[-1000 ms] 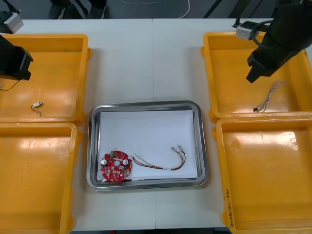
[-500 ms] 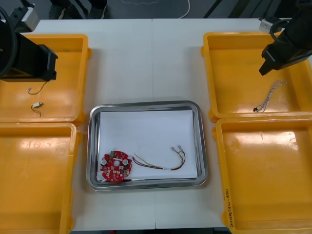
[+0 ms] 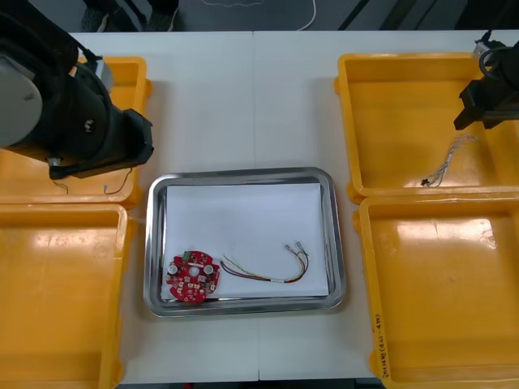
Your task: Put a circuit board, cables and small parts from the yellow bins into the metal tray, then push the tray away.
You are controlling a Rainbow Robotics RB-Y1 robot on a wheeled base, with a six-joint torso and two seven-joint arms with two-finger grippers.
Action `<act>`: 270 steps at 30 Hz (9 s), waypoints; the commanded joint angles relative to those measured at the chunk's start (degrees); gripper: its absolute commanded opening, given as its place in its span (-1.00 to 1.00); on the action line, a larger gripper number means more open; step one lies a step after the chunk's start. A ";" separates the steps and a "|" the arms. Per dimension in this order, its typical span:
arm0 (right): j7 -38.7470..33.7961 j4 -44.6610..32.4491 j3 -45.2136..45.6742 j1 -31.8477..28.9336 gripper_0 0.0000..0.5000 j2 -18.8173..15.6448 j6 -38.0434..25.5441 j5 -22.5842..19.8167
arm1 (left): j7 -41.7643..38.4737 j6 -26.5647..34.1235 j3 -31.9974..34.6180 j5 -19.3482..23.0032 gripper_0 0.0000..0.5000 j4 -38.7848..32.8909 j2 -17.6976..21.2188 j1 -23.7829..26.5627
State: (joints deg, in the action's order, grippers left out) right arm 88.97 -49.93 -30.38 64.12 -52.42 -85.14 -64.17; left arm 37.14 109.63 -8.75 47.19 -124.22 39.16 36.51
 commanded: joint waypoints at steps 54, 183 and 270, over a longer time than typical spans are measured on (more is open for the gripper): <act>-13.04 6.07 2.08 -8.13 1.00 7.51 13.24 5.37 | 8.74 -13.04 -18.76 -17.13 -1.00 22.62 -12.70 -3.11; 22.56 -43.94 -29.48 1.18 -1.00 23.95 4.28 13.10 | 59.62 -22.18 1.98 0.01 1.00 53.82 11.11 5.77; -10.31 -63.89 9.37 -14.99 1.00 -2.86 -24.55 -9.84 | 62.17 -20.34 7.61 -3.25 -1.00 46.79 4.61 0.93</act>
State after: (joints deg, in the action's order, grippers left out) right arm 80.82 -112.43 -26.13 52.42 -51.92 -109.12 -72.37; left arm 93.59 86.38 -5.05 43.70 -73.33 44.74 36.07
